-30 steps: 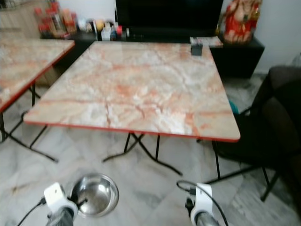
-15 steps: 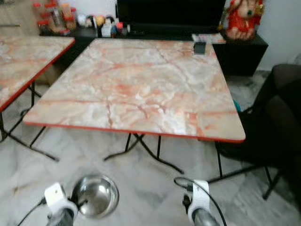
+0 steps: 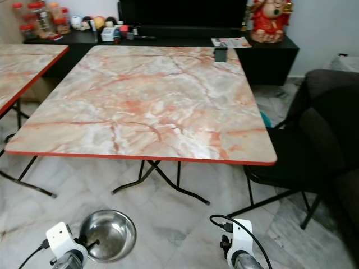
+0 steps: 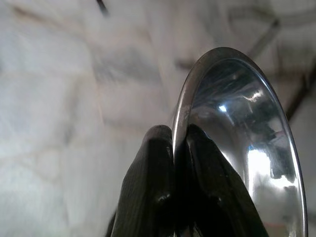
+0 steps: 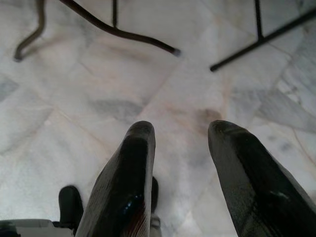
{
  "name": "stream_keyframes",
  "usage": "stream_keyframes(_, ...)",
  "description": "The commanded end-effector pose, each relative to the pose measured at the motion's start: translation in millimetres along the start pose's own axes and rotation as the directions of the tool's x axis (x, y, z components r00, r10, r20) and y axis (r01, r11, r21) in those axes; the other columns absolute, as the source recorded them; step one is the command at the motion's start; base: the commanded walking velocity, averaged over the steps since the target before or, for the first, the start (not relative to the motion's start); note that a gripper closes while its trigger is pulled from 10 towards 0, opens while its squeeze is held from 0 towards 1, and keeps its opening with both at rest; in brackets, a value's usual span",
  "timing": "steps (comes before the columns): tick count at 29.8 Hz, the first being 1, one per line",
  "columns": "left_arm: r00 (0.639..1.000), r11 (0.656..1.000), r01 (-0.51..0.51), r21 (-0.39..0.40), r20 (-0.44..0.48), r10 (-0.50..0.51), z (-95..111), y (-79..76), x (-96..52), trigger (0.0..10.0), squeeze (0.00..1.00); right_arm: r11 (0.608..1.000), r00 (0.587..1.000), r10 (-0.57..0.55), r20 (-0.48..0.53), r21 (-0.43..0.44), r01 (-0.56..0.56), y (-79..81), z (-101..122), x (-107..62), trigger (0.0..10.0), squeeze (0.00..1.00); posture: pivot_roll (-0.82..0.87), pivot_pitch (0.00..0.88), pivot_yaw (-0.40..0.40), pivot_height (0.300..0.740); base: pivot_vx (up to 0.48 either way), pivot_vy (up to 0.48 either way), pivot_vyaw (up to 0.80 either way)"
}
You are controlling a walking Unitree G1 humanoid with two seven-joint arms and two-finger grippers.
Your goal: Setting the table
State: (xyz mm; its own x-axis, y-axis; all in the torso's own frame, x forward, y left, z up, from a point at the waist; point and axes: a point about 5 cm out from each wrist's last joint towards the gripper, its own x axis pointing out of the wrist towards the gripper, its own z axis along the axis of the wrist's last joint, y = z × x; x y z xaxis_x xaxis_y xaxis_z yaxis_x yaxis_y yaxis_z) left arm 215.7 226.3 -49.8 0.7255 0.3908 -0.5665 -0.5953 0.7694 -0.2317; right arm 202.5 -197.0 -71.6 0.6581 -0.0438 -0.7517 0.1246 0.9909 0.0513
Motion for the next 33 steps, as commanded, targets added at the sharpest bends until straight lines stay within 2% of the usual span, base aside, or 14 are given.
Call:
stream_keyframes(1, 0.993, 0.998, -0.054, -0.038, 0.106, 0.058, 19.4, 5.7, 3.1, 10.0, 0.0, 1.0, 1.0, 0.006, -0.007, -0.012, -0.006, 1.0, -0.3, 0.1, 10.0, 0.0, -0.01, 0.0, -0.036, 0.732, 0.0, 0.0, 0.0)
stream_keyframes(5, 0.935, 0.986, -0.146, -0.082, 0.315, 0.165, 54.1, 17.2, 0.2, 10.0, 0.0, 1.0, 1.0, 0.007, -0.006, -0.008, -0.007, 0.9, 0.3, 0.3, 10.0, 0.0, 0.01, 0.0, -0.043, 0.732, 0.0, 0.0, 0.0)
stream_keyframes(7, 0.866, 0.978, -0.158, -0.133, 0.457, 0.202, 85.9, 20.9, -4.5, 10.0, 0.0, 1.0, 1.0, 0.011, -0.017, -0.019, -0.011, 0.1, -0.7, 0.1, 10.0, 0.0, 0.03, 0.0, -0.058, 0.732, 0.0, 0.0, 0.0)
stream_keyframes(15, 0.61, 0.963, -0.186, -0.196, 0.745, 0.269, 182.2, 26.0, -32.5, 10.0, 0.0, 0.998, 0.999, 0.032, -0.035, -0.045, -0.034, 2.0, -2.5, 0.1, 10.0, 0.0, 0.06, 0.0, -0.075, 0.732, 0.0, 0.0, 0.0)
stream_keyframes(16, 0.61, 0.963, -0.186, -0.196, 0.745, 0.269, 182.2, 26.0, -32.5, 10.0, 0.0, 0.998, 0.999, 0.032, -0.035, -0.045, -0.034, 2.0, -2.5, 0.1, 10.0, 0.0, 0.06, 0.0, -0.075, 0.732, 0.0, 0.0, 0.0)
stream_keyframes(17, 0.532, 0.963, -0.158, -0.218, 0.803, 0.269, 206.9, 20.5, -46.1, 10.0, 0.0, 0.998, 0.999, 0.036, -0.034, -0.047, -0.038, 3.2, -2.0, 0.4, 10.0, 0.0, 0.06, 0.0, -0.074, 0.732, 0.0, 0.0, 0.0)
stream_keyframes(19, 0.506, 0.965, -0.145, -0.22, 0.821, 0.264, 214.8, 17.5, -51.6, 10.0, 0.0, 0.998, 0.999, 0.037, -0.034, -0.047, -0.038, 3.6, -1.8, 0.5, 10.0, 0.0, 0.06, 0.0, -0.074, 0.732, 0.0, 0.0, 0.0)
stream_keyframes(20, 0.472, 0.981, -0.047, -0.187, 0.861, 0.187, 234.6, -2.5, -60.8, 10.0, 0.0, 0.998, 0.999, 0.038, -0.033, -0.045, -0.039, 4.3, -1.4, 0.6, 10.0, 0.0, 0.06, 0.0, -0.073, 0.732, 0.0, 0.0, 0.0)
stream_keyframes(22, 0.487, 0.987, 0.022, -0.16, 0.864, 0.129, 240.0, -15.4, -61.0, 10.0, 0.0, 0.998, 0.999, 0.037, -0.033, -0.045, -0.039, 4.5, -1.3, 0.7, 10.0, 0.0, 0.07, 0.0, -0.074, 0.732, 0.0, 0.0, 0.0)
stream_keyframes(23, 0.545, 0.98, 0.184, -0.071, 0.838, -0.042, 242.6, -49.9, -58.5, 10.0, 0.0, 0.998, 0.999, 0.036, -0.034, -0.045, -0.038, 4.9, -1.6, 0.7, 10.0, 0.0, 0.07, 0.0, -0.073, 0.732, 0.0, 0.0, 0.0)
stream_keyframes(24, 0.546, 0.966, 0.259, -0.016, 0.827, -0.133, 241.2, -65.8, -59.2, 10.0, 0.0, 0.998, 0.999, 0.036, -0.035, -0.046, -0.038, 5.1, -2.1, 0.6, 10.0, 0.0, 0.07, 0.0, -0.068, 0.732, 0.0, 0.0, 0.0)
stream_keyframes(27, 0.53, 0.819, 0.568, 0.079, 0.727, -0.437, 215.6, -120.4, -71.8, 10.0, 0.0, 1.0, 1.0, 0.018, -0.025, -0.019, -0.018, 3.0, -3.5, -0.1, 10.0, 0.0, 0.06, 0.0, -0.062, 0.732, 0.0, 0.0, 0.0)
stream_keyframes(31, 0.549, 0.781, 0.617, 0.097, 0.658, -0.516, 190.6, -139.6, -76.7, 10.0, 0.0, 1.0, 1.0, 0.009, -0.023, -0.014, -0.01, 1.6, -4.3, -0.5, 10.0, 0.0, 0.04, 0.0, -0.049, 0.732, 0.0, 0.0, 0.0)
stream_keyframes(33, 0.581, 0.768, 0.639, 0.041, 0.629, -0.517, 176.5, -147.2, -77.2, 10.0, 0.0, 1.0, 1.0, 0.006, -0.023, -0.012, -0.007, 1.0, -4.7, -0.7, 10.0, 0.0, 0.03, 0.0, -0.048, 0.732, 0.0, 0.0, 0.0)
